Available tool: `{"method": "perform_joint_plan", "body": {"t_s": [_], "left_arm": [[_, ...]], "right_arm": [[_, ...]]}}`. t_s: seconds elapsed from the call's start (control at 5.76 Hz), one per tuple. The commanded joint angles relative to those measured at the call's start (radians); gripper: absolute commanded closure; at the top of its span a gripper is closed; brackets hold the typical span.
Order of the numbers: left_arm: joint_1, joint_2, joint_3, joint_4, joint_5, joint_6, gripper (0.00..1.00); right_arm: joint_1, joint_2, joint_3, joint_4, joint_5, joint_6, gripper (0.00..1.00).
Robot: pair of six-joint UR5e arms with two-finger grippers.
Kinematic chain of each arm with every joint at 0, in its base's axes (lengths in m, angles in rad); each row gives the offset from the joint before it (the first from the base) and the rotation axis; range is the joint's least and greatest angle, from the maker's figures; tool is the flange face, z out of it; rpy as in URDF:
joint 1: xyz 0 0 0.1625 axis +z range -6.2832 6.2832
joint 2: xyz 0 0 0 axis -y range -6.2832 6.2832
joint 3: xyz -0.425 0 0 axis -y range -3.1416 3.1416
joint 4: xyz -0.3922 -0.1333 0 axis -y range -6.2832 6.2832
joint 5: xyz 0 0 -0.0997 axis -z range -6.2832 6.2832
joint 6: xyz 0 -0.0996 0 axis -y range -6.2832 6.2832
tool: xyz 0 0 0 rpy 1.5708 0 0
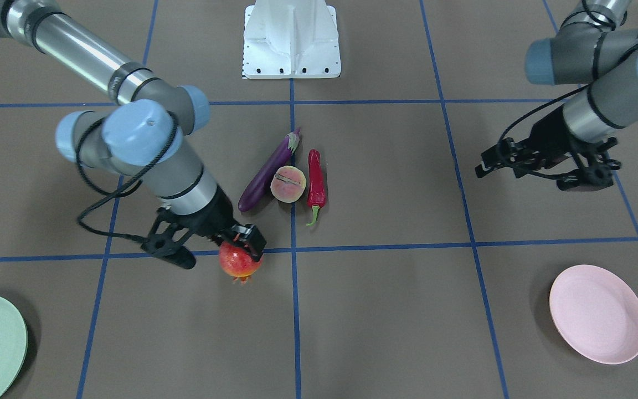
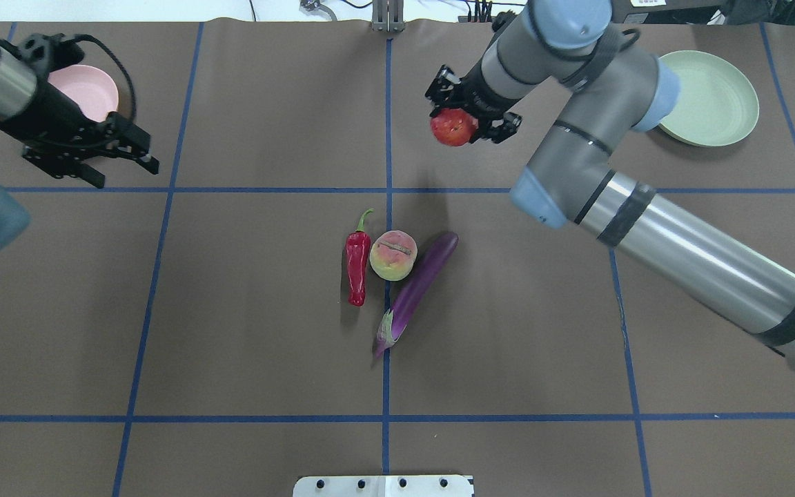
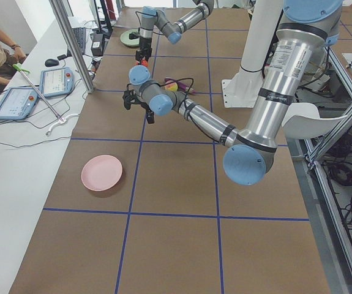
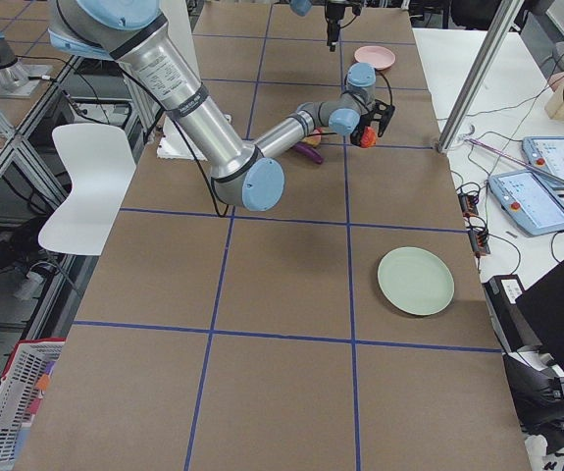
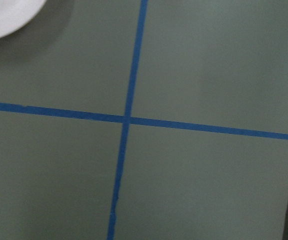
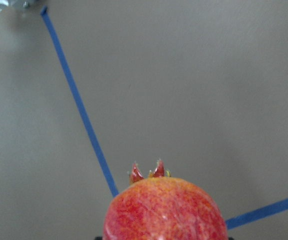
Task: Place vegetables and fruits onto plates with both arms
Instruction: 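Carry pomegranate to green plate while left gripper reaches for chili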
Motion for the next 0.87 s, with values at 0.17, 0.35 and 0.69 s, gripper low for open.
{"method": "perform_joint_plan", "body": {"t_s": [0.17, 0.35, 0.69], "left_arm": [[0.247, -0.179, 0.019, 0.018, 0.188, -0.131, 0.01], [0.287, -0.218, 0.038, 0.027, 0.218, -0.131, 0.01], [0.356, -0.296, 0.09, 0.068, 0.313, -0.122, 0.03]], "right_arm": [[0.25, -0.157, -0.073, -0.041, 0.101, -0.47, 1.0], [0.299, -0.177, -0.174, -0.061, 0.063, -0.65, 1.0], [0.311, -0.17, -0.282, -0.069, -0.147, -0.7, 1.0]]}}
